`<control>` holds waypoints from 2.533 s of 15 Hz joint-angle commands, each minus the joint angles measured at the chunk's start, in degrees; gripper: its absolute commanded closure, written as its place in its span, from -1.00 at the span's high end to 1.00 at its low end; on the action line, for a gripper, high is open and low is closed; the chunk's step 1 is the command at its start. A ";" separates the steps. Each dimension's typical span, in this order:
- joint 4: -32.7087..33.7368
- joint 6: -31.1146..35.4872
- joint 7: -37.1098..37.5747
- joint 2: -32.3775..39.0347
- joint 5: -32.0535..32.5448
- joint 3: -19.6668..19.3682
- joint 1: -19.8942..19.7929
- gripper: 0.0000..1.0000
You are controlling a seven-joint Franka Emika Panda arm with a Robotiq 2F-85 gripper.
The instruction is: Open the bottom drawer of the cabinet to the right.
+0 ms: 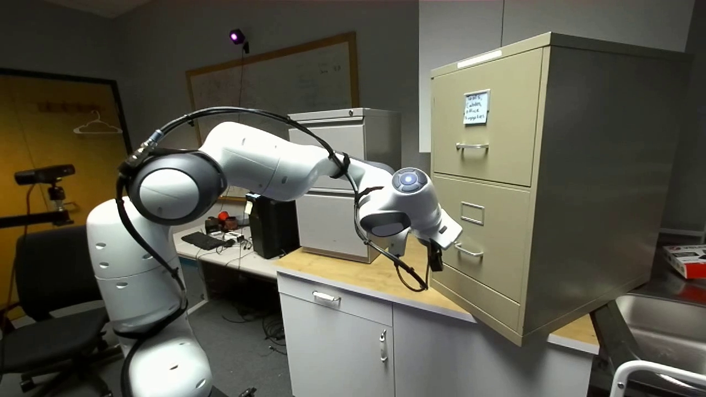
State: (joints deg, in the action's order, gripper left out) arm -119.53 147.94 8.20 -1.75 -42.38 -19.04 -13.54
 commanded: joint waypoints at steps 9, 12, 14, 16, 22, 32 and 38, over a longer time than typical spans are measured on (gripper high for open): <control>3.88 0.31 -1.76 5.56 -7.04 0.17 -4.71 1.00; 6.79 0.12 -1.06 5.46 -5.86 0.00 -5.27 1.00; 9.35 -0.15 -0.17 6.20 -4.85 -0.15 -5.59 1.00; 12.19 -0.88 1.02 7.67 -3.72 -0.27 -5.86 1.00; 21.66 -7.73 1.17 14.35 -4.60 0.38 -7.27 1.00; 34.97 -17.92 2.93 25.80 -3.75 2.11 -10.33 1.00; 37.59 -22.10 2.97 28.75 -3.72 3.41 -10.57 1.00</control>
State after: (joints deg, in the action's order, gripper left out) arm -86.50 126.75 8.55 22.39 -46.64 -17.21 -23.31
